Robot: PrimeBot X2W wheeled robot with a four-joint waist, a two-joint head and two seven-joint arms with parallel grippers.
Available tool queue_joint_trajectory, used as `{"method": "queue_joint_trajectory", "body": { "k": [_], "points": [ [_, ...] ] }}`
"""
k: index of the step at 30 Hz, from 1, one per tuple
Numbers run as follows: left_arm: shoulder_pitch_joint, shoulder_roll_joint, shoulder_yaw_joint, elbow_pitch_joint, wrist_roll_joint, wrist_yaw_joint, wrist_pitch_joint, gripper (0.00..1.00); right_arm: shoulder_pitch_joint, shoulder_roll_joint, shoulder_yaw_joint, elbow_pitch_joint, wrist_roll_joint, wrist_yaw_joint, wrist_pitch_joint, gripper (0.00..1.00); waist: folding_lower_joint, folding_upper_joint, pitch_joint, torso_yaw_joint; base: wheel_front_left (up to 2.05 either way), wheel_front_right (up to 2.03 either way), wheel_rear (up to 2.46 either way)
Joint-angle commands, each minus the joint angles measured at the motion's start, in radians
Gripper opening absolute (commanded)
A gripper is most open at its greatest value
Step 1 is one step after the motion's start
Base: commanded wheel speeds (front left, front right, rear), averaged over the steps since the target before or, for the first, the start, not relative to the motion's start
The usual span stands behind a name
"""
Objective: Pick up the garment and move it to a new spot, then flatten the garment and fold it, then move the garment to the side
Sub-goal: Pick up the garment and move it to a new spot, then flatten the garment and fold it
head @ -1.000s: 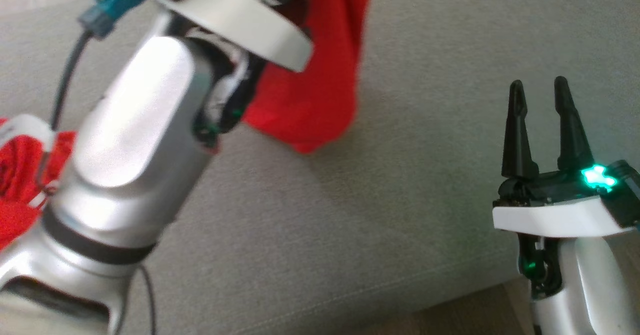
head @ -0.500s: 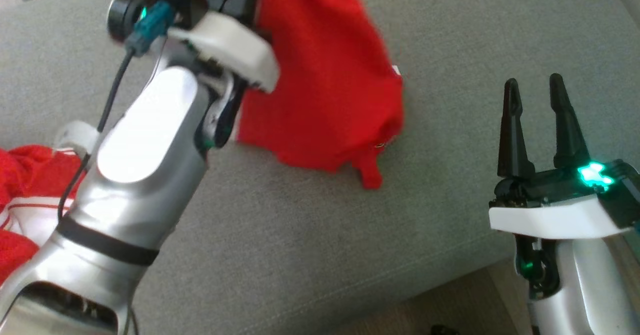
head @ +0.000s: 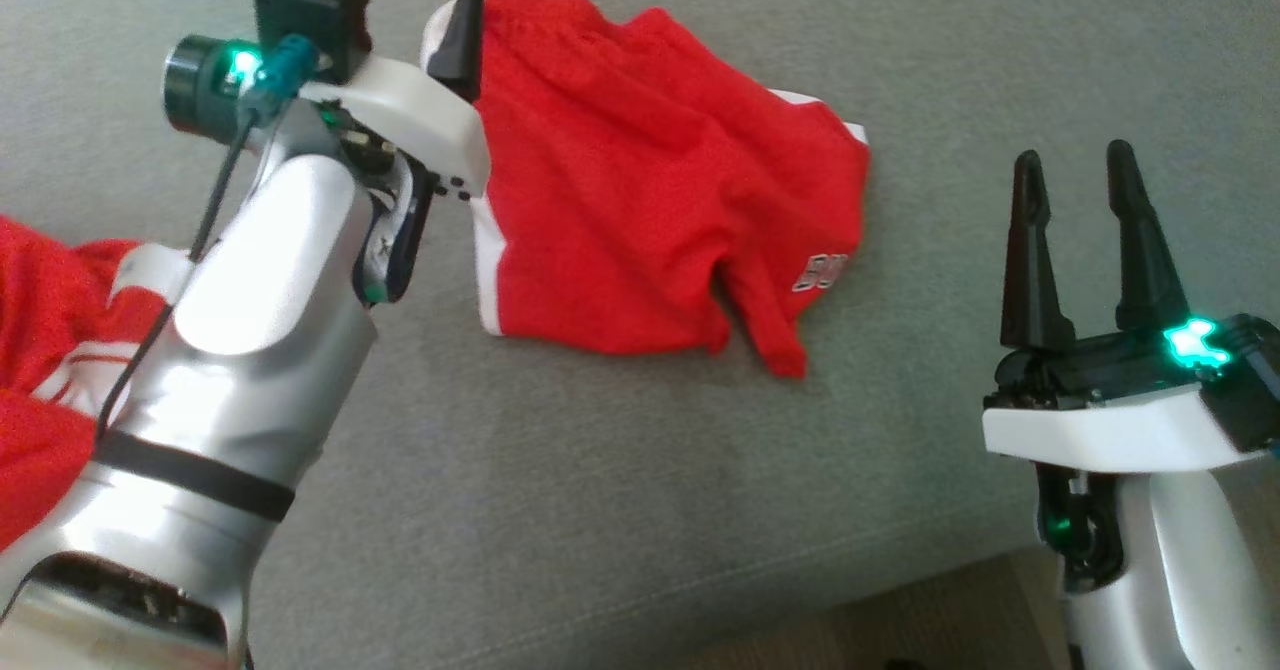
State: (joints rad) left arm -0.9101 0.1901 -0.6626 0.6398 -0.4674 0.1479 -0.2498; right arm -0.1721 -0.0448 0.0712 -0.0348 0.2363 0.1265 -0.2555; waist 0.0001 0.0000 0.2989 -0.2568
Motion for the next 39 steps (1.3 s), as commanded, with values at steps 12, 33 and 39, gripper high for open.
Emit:
{"method": "queue_joint_trajectory", "body": {
  "k": [12, 33, 39],
  "points": [
    [0.185, 0.095, 0.13, -0.322, 0.101, 0.016, -0.012, 1.0, 0.001, -0.005, -0.012, -0.009, -0.061, 0.004, -0.006, 1.0, -0.0001, 0.0, -0.094, 0.189, 0.0, 0.0, 0.0],
    [0.688, -0.03, 0.245, -0.616, 0.23, 0.049, -0.012, 1.0, 0.094, -0.005, -0.03, 0.039, -0.122, 0.004, -0.006, 1.0, -0.0001, 0.0, -0.18, 0.346, 0.0, 0.0, 0.0],
    [0.697, -0.058, 0.282, -0.615, 0.261, 0.01, -0.012, 1.0, 0.092, -0.005, -0.053, 0.089, -0.138, 0.004, -0.006, 1.0, -0.0001, 0.0, -0.164, 0.358, 0.0, 0.0, 0.0]
  ]
}}
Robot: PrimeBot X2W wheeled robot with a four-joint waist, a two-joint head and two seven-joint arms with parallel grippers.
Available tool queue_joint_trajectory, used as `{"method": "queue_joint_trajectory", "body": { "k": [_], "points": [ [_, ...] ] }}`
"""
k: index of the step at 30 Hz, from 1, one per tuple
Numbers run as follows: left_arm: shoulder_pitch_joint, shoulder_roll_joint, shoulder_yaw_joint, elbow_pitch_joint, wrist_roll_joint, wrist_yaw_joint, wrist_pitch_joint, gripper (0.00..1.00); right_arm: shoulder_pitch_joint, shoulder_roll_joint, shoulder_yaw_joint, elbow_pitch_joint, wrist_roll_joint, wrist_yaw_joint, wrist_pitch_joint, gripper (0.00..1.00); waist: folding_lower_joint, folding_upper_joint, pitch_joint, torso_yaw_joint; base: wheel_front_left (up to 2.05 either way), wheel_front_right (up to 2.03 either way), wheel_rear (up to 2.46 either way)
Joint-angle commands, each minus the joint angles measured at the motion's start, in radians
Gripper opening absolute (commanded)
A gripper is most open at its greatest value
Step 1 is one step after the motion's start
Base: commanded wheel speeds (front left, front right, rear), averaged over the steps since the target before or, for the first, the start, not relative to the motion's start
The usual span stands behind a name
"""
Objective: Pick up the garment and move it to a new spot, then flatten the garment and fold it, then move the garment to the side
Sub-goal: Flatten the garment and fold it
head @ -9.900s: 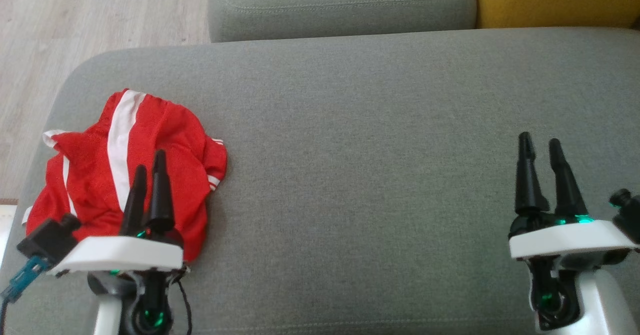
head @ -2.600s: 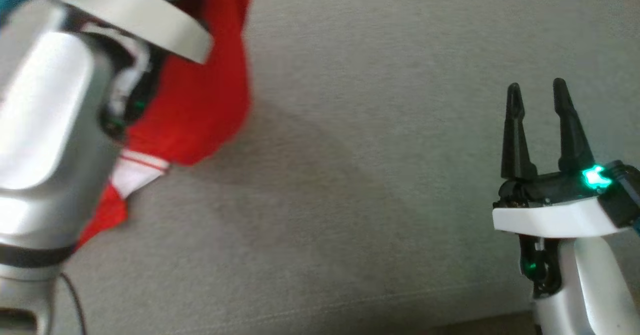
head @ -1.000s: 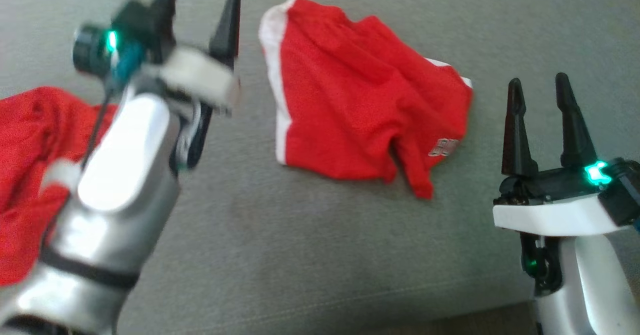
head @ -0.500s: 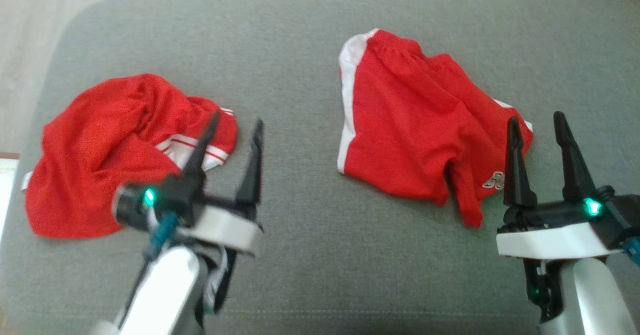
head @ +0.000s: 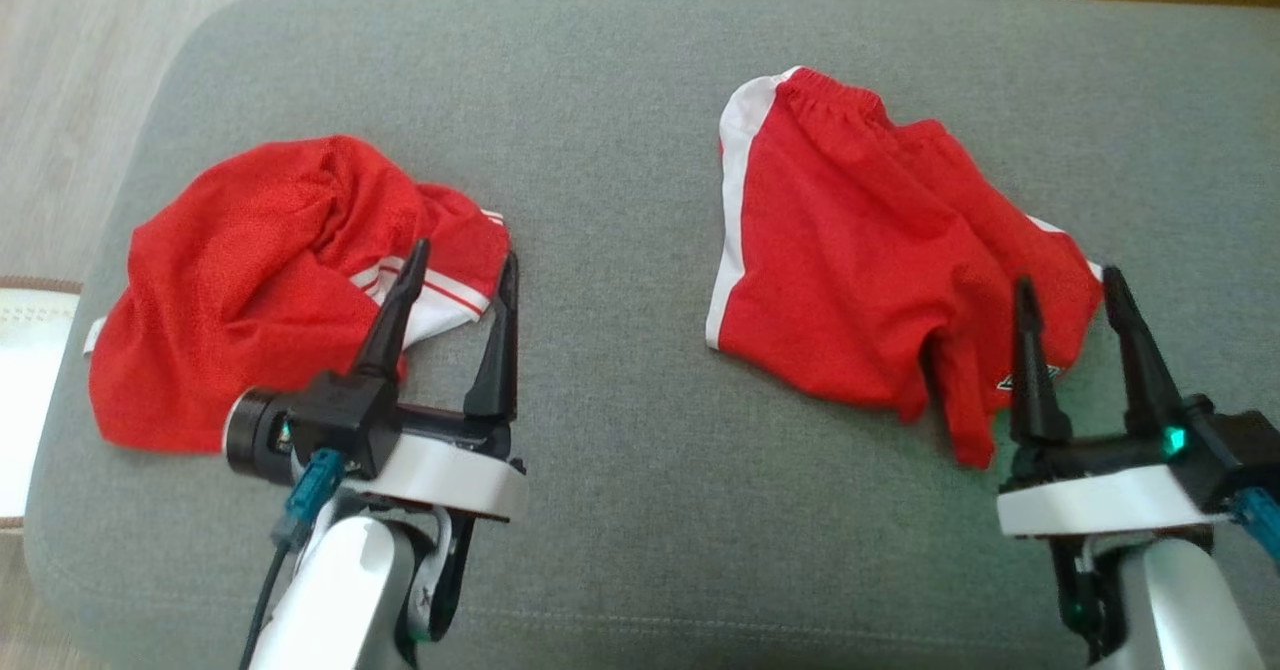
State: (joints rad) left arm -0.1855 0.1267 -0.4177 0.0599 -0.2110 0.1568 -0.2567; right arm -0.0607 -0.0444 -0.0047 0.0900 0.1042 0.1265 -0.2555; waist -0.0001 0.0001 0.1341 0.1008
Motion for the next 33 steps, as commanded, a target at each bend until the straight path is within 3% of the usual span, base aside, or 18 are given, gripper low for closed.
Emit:
{"method": "queue_joint_trajectory", "body": {
  "k": [1, 12, 18, 19, 20, 26, 33],
  "points": [
    [-0.025, 0.001, 0.041, -0.035, 0.008, -0.005, -0.005, 1.0, -0.022, -0.006, 0.013, -0.018, -0.005, 0.004, -0.006, 1.0, 0.0001, -0.0001, 0.006, 0.002, 0.0, 0.0, 0.0],
    [-0.046, -0.04, 0.062, -0.009, 0.048, -0.066, -0.005, 1.0, -0.137, -0.006, -0.087, 0.218, -0.052, 0.004, 0.016, 1.0, 0.0001, -0.0001, 0.105, 0.015, 0.0, 0.0, 0.0],
    [-0.083, -0.061, 0.066, -0.003, 0.057, -0.087, -0.005, 1.0, -0.216, -0.006, -0.088, 0.37, -0.08, 0.004, 0.035, 1.0, 0.0001, -0.0001, 0.162, 0.014, 0.0, 0.0, 0.0],
    [-0.086, -0.062, 0.067, -0.002, 0.059, -0.089, -0.005, 1.0, -0.226, -0.006, -0.089, 0.389, -0.08, 0.004, 0.035, 0.65, 0.0001, -0.0001, 0.167, 0.013, 0.0, 0.0, 0.0],
    [-0.089, -0.064, 0.068, -0.001, 0.061, -0.091, -0.005, 1.0, -0.235, -0.006, -0.091, 0.405, -0.081, 0.004, 0.031, 0.02, 0.0001, -0.0001, 0.17, 0.011, 0.0, 0.0, 0.0],
    [-0.101, -0.069, 0.081, 0.008, 0.07, -0.1, -0.005, 1.0, -0.283, -0.006, -0.134, 0.407, -0.107, 0.004, -0.001, 0.0, 0.0001, -0.0001, 0.168, -0.003, 0.0, 0.0, 0.0],
    [-0.086, -0.074, 0.09, 0.01, 0.06, -0.102, -0.005, 1.0, -0.319, -0.006, -0.208, 0.231, -0.226, 0.004, -0.006, 0.0, 0.0001, -0.0001, 0.129, -0.012, 0.0, 0.0, 0.0]
  ]
}}
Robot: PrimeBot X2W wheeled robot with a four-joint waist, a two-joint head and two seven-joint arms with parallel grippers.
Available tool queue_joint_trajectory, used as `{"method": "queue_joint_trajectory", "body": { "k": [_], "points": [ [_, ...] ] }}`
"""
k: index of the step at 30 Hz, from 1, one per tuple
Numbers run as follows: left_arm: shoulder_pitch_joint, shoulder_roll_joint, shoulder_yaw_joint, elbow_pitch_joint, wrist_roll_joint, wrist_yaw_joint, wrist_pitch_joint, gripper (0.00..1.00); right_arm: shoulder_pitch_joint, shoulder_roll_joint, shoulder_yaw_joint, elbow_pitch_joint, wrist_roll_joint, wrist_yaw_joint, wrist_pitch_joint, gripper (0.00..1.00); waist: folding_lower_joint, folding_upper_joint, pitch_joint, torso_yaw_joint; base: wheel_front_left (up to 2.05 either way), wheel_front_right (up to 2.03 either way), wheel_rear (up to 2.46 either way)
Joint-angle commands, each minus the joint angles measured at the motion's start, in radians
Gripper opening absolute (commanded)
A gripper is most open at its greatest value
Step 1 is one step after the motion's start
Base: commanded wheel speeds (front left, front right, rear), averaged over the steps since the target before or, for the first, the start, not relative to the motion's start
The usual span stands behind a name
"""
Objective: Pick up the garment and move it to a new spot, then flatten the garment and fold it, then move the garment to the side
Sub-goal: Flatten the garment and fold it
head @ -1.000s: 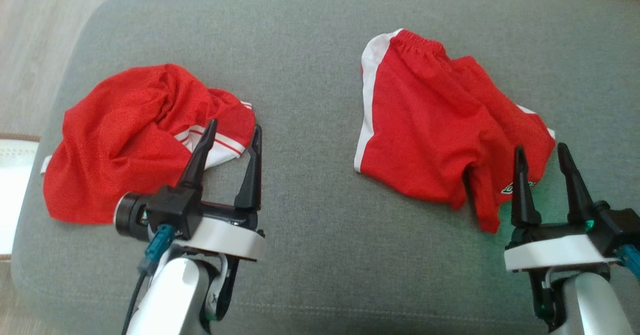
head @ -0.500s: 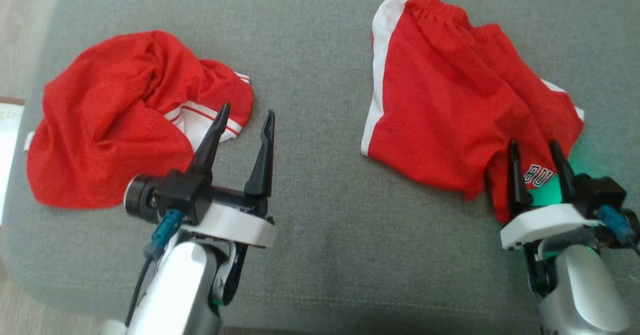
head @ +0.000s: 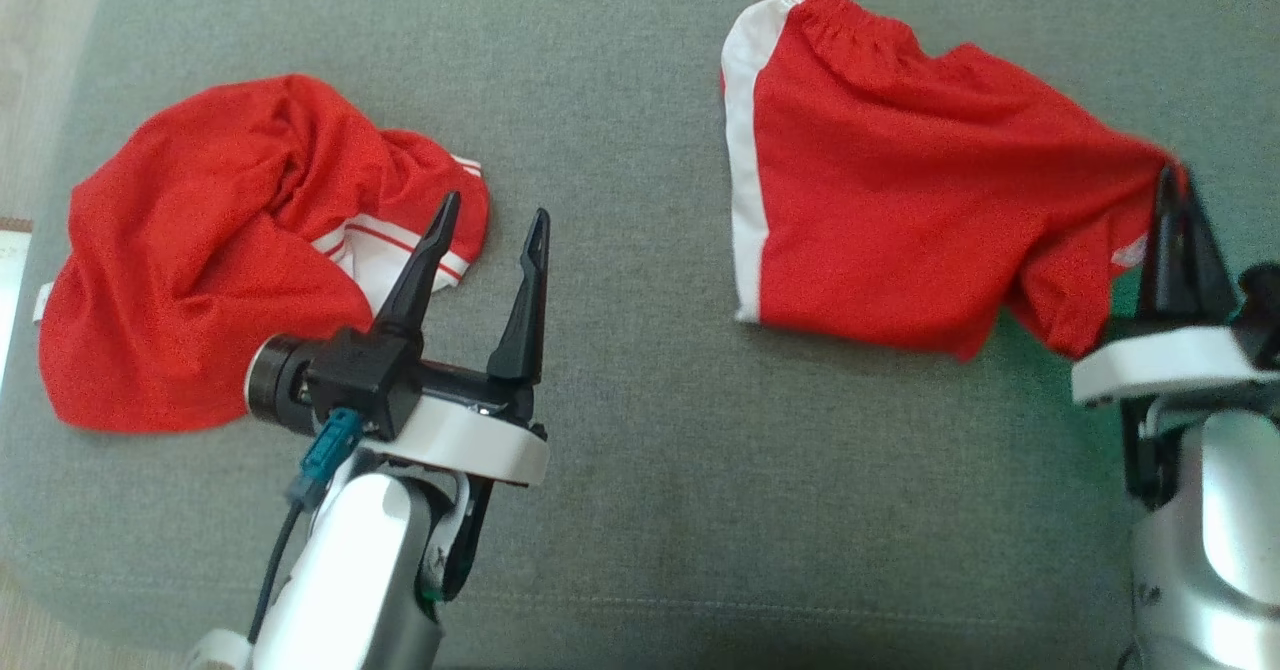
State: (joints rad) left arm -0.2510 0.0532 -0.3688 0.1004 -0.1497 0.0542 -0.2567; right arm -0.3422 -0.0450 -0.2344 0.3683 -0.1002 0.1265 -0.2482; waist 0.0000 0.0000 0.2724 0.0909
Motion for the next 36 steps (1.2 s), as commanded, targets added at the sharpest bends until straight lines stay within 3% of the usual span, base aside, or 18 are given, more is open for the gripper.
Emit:
{"method": "queue_joint_trajectory", "body": {
  "k": [1, 7, 10, 16, 23, 24, 25, 31, 36],
  "points": [
    [-0.021, 0.0, 0.041, -0.031, -0.001, 0.0, -0.005, 1.0, -0.038, -0.005, 0.021, -0.047, -0.022, 0.004, -0.013, 0.0, 0.0, 0.0, -0.009, -0.002, 0.0, 0.0, 0.0],
    [-0.018, -0.002, 0.036, -0.035, -0.015, 0.003, -0.005, 1.0, -0.098, -0.005, 0.035, -0.136, -0.202, 0.004, -0.012, 0.0, 0.0, 0.0, -0.03, 0.015, 0.0, 0.0, 0.0],
    [-0.018, -0.003, 0.029, -0.043, -0.029, 0.008, -0.005, 1.0, -0.15, -0.037, 0.079, -0.132, -0.287, 0.004, 0.006, 0.0, 0.0, 0.0, -0.025, 0.031, 0.0, 0.0, 0.0],
    [-0.018, -0.003, 0.014, -0.047, -0.048, 0.018, -0.005, 1.0, -0.294, -0.153, 0.142, -0.032, -0.332, 0.004, 0.028, 0.0, 0.0, 0.0, -0.001, 0.063, 0.0, 0.0, 0.0],
    [-0.028, -0.003, 0.007, -0.049, -0.051, 0.023, -0.005, 1.0, -0.434, -0.19, 0.163, 0.125, -0.334, 0.004, 0.021, 0.0, 0.0, 0.0, 0.021, 0.077, 0.0, 0.0, 0.0],
    [-0.029, -0.003, 0.007, -0.047, -0.05, 0.023, -0.005, 1.0, -0.442, -0.191, 0.173, 0.156, -0.331, 0.004, 0.02, 0.04, 0.0, 0.0, 0.021, 0.077, 0.0, 0.0, 0.0],
    [-0.028, -0.003, 0.007, -0.045, -0.05, 0.022, -0.005, 1.0, -0.447, -0.191, 0.189, 0.191, -0.322, 0.004, 0.023, 1.0, 0.0, 0.0, 0.021, 0.076, 0.0, 0.0, 0.0],
    [-0.02, -0.003, 0.008, -0.037, -0.046, 0.023, -0.005, 1.0, -0.438, -0.186, 0.198, 0.294, -0.302, 0.004, 0.011, 1.0, 0.0, 0.0, 0.002, 0.053, 0.0, 0.0, 0.0],
    [-0.008, -0.003, 0.017, -0.032, -0.039, 0.022, -0.005, 1.0, -0.373, -0.154, 0.154, 0.286, -0.282, 0.004, -0.003, 1.0, 0.0, 0.0, -0.038, 0.018, 0.0, 0.0, 0.0]
  ]
}}
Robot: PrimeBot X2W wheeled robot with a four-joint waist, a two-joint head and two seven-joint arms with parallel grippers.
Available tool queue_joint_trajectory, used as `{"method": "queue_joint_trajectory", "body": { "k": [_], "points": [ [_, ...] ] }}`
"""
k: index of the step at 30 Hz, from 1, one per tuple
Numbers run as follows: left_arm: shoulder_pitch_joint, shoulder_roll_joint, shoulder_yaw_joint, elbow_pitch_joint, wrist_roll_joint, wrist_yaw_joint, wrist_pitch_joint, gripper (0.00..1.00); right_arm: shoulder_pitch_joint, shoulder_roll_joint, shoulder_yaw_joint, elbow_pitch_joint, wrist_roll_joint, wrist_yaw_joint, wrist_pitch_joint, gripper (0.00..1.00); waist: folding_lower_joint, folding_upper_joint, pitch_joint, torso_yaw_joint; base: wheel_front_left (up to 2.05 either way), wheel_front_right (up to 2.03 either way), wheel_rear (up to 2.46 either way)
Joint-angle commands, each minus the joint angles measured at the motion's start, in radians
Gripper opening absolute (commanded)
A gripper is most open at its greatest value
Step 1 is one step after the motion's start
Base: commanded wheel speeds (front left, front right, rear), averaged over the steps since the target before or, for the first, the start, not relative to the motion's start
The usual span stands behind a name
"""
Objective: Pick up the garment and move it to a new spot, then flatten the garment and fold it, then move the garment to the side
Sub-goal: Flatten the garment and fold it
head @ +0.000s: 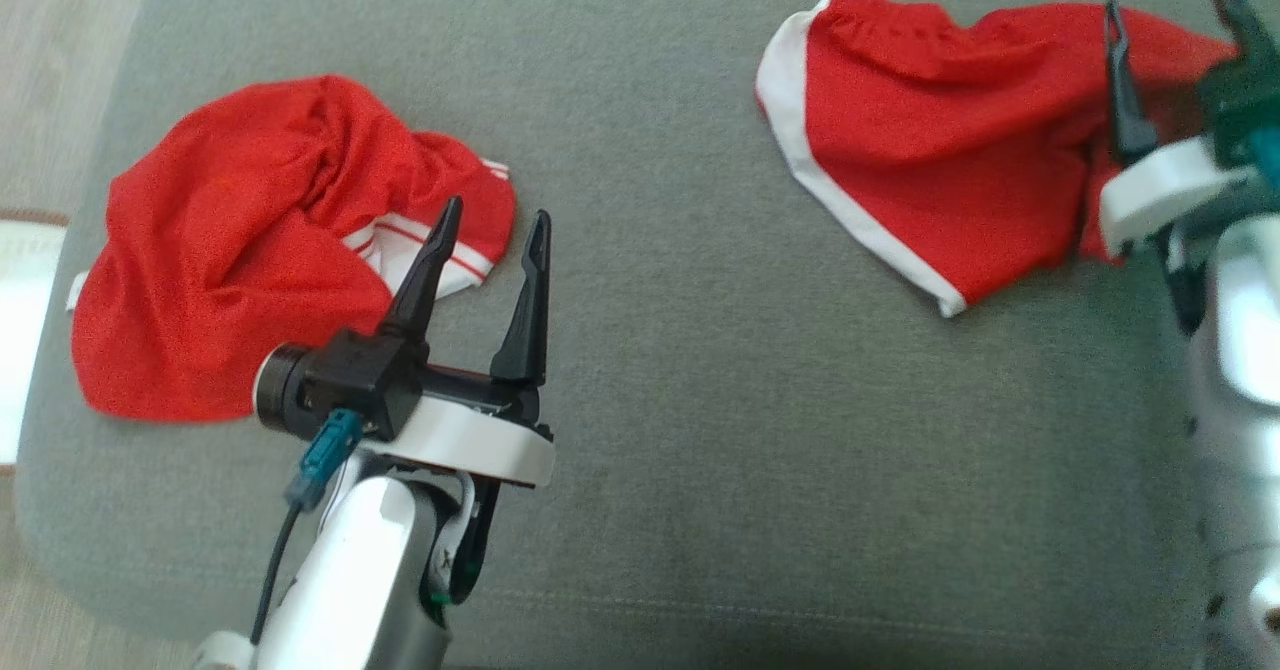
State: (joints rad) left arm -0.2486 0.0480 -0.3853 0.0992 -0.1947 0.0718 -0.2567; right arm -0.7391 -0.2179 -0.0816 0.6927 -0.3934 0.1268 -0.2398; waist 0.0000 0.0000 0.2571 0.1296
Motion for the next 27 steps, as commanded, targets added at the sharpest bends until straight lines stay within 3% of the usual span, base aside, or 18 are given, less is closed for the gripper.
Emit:
{"method": "queue_joint_trajectory", "body": {
  "k": [1, 10, 18, 22, 27],
  "points": [
    [-0.008, 0.002, 0.035, -0.031, 0.007, 0.004, -0.005, 1.0, 0.041, 0.028, -0.009, -0.049, 0.017, 0.004, -0.014, 1.0, 0.0, 0.0, -0.031, -0.029, 0.0, 0.0, 0.0],
    [0.011, 0.002, 0.045, -0.041, 0.011, 0.006, -0.005, 1.0, 0.212, 0.115, -0.073, -0.226, 0.084, 0.004, -0.021, 1.0, 0.0, 0.0, -0.086, -0.084, 0.0, 0.0, 0.0],
    [0.025, 0.002, 0.044, -0.046, 0.005, 0.011, -0.005, 1.0, 0.459, 0.167, -0.071, -0.464, 0.25, 0.004, -0.022, 1.0, 0.0, 0.0, -0.107, -0.103, 0.0, 0.0, 0.0],
    [0.029, 0.002, 0.041, -0.048, 0.004, 0.01, -0.005, 1.0, 0.553, 0.167, -0.04, -0.502, 0.358, 0.004, -0.022, 1.0, 0.0, 0.0, -0.103, -0.099, 0.0, 0.0, 0.0],
    [0.024, 0.002, 0.04, -0.046, 0.006, 0.006, -0.005, 1.0, 0.589, 0.167, 0.026, -0.507, 0.398, 0.004, -0.021, 1.0, 0.0, 0.0, -0.087, -0.083, 0.0, 0.0, 0.0]
  ]
}}
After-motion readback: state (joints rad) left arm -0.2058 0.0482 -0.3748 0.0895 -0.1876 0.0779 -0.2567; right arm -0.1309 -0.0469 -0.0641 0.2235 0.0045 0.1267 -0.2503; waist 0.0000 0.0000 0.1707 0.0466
